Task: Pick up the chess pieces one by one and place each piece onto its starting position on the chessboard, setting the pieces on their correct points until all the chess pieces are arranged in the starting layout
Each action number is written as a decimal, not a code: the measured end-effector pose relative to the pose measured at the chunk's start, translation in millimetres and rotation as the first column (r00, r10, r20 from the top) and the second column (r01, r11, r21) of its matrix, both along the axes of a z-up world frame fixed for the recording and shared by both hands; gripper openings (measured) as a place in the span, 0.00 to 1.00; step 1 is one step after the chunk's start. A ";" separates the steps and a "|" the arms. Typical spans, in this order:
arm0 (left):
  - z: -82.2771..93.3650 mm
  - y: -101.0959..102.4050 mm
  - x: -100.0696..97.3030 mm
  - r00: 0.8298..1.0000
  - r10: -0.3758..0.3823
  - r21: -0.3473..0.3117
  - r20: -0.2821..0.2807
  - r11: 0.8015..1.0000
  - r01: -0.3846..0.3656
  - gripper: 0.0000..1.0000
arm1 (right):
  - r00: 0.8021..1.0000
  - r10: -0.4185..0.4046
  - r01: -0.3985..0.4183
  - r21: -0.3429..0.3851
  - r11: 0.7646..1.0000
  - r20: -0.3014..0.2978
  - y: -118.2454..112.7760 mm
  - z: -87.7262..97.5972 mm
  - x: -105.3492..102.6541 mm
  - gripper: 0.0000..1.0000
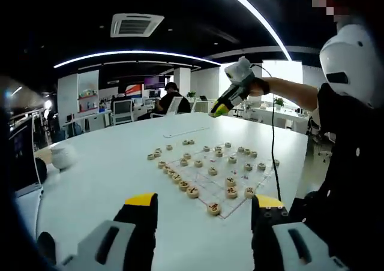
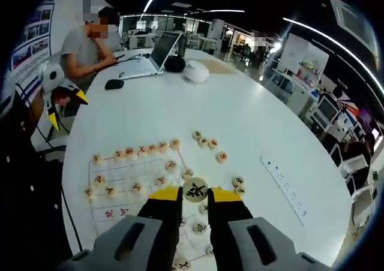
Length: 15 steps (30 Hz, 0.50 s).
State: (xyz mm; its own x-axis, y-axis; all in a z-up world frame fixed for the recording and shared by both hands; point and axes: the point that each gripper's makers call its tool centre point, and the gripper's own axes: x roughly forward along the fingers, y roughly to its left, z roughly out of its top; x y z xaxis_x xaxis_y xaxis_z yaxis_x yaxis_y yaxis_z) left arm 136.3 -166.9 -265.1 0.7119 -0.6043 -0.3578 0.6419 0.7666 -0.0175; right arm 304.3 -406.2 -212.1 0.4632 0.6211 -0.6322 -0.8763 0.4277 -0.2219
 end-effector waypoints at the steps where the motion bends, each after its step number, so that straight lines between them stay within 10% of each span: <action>1: 0.7 -3.1 1.1 1.000 -0.009 0.002 0.001 1.000 0.009 0.64 | 1.000 -0.005 0.005 0.011 1.000 0.008 -4.7 3.1 -6.3 0.18; 15: 2.8 -23.6 0.5 0.998 -0.068 0.012 -0.010 0.998 0.069 0.64 | 0.977 -0.184 0.164 0.180 0.970 0.104 -84.0 2.2 -134.3 0.18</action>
State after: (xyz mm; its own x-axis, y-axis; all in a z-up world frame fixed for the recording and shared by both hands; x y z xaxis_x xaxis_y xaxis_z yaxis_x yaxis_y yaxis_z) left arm 136.8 -190.5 -262.3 0.6656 -0.6471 -0.3717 0.6928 0.7210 -0.0146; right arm 170.0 -490.2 -209.9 0.6395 0.6173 -0.4583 -0.7564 0.6117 -0.2315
